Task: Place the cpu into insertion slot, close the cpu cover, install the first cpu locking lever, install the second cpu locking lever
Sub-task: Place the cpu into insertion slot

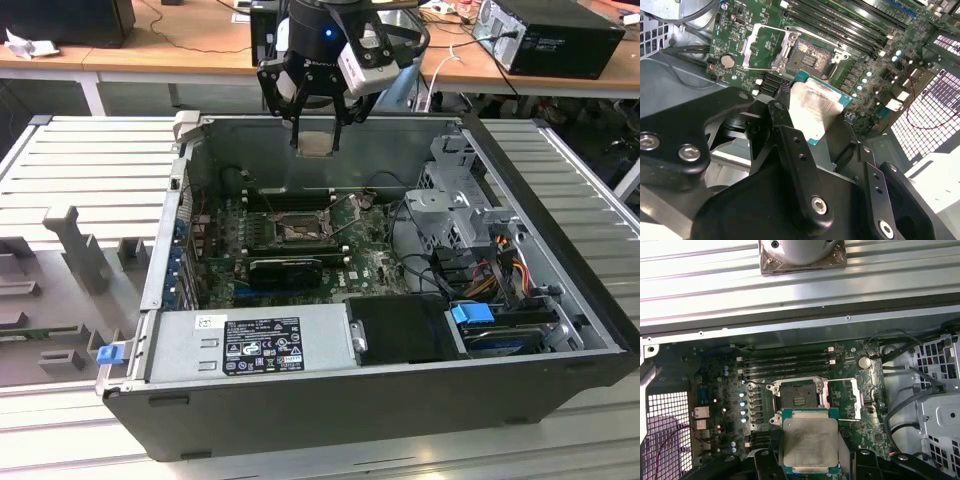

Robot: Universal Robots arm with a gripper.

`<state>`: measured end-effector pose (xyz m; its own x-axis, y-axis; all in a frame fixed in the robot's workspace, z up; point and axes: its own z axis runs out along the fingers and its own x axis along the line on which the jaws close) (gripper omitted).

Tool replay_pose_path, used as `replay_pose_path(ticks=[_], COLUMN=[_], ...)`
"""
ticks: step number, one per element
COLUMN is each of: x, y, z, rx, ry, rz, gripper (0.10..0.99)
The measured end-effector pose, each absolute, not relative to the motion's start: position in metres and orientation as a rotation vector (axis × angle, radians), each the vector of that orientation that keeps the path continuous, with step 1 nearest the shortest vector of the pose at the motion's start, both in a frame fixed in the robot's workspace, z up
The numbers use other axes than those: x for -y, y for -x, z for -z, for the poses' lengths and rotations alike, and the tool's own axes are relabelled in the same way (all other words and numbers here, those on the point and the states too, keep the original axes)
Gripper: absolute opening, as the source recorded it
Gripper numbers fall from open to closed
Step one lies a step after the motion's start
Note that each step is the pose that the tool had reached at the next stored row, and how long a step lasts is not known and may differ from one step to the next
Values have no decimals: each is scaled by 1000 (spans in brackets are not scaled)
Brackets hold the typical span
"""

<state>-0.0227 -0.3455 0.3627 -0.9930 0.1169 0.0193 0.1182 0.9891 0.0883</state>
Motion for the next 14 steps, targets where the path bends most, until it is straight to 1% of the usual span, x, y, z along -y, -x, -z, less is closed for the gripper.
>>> replay_pose_path(ticks=[14], x=[345], y=[23], z=[-363], rx=[3116], ry=[253], rz=[140], gripper=[529])
